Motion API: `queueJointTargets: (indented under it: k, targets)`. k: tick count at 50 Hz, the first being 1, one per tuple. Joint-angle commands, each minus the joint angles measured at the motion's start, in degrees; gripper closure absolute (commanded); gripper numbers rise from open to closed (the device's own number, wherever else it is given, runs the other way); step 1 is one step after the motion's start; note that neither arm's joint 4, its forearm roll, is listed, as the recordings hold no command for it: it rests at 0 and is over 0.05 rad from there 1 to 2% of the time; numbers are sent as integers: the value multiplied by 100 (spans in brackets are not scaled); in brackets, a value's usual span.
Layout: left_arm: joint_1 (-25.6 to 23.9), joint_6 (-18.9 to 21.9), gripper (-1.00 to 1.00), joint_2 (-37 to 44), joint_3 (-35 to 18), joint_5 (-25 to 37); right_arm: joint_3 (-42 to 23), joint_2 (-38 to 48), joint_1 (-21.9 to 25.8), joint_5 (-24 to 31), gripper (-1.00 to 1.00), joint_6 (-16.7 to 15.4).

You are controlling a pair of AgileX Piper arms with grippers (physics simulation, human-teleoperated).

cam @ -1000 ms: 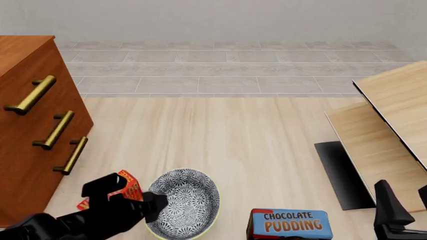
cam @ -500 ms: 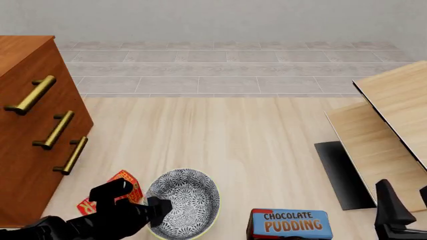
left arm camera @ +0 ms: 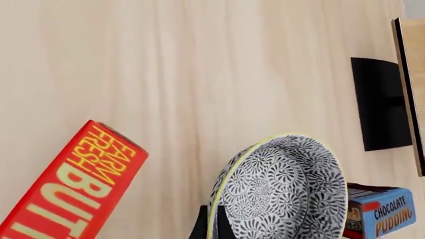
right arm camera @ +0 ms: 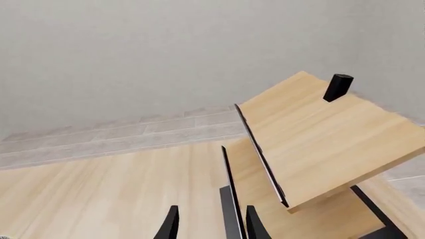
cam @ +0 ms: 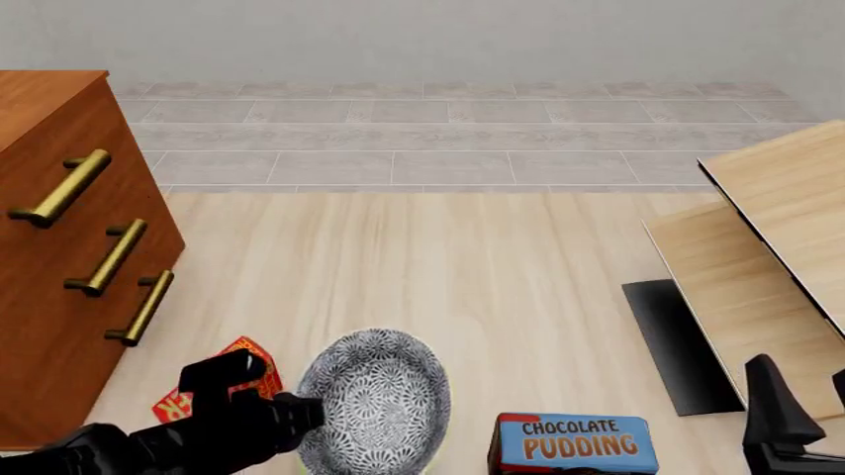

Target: Close the top drawer of the cabinet and put the bowl on top of it.

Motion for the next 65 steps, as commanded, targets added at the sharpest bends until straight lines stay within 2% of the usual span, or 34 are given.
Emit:
queueJointTargets:
  k: [1,3,4,6,12,15,19,23,28,33,37,39,40,44,47,55,58,59,62,65]
  targets:
    - [-54,172,100,-314,-164,227,-7,0,-26,1,-100,20]
    - [-32,239,100,-409,-229,334,-8,0,-23,1,-100,19]
    - [62,439,100,-622,-355,498,-14,0,-20,10,-100,21]
    - [-34,395,100,-745,-404,499,-9,0,-15,5,-100,16]
    - [77,703,100,-1094,-735,911,-1,0,-6,7,-100,10]
    - [184,1152,100,-1408,-1110,1205,15,0,9,-1,-100,2]
    - [238,1214,100,-1431,-1292,1327,14,0,9,4,-100,1]
    - [511,1631,100,-1626,-1563,1517,-7,0,7,32,-100,-4]
    - [443,1706,100,-1673,-1719,1568,-4,0,7,35,-100,-7]
    - [636,2148,100,-1974,-1961,1655,17,1,16,22,-100,-9]
    - [534,2228,100,-1966,-2177,1684,7,0,16,31,-100,-8]
    - [606,2361,100,-2011,-2278,1657,-10,0,18,48,-100,-10]
    - [615,2557,100,-2072,-2354,1597,-13,0,18,51,-100,-8]
    - [804,2775,100,-1969,-2515,1471,7,0,10,24,-100,-3]
    - [957,2836,100,-1827,-2620,1403,8,0,5,21,-100,-2]
    - [944,3028,100,-1698,-3035,1539,-3,0,4,41,-100,-3]
    - [1160,3170,100,-1684,-3186,1619,19,0,7,18,-100,-7]
    - [1360,3252,100,-1528,-3389,1762,7,0,6,32,-100,-10]
    - [1476,3206,100,-1421,-3541,1877,18,1,6,21,-100,-16]
    - [1724,3072,100,-1097,-3898,2247,4,0,4,36,-100,-19]
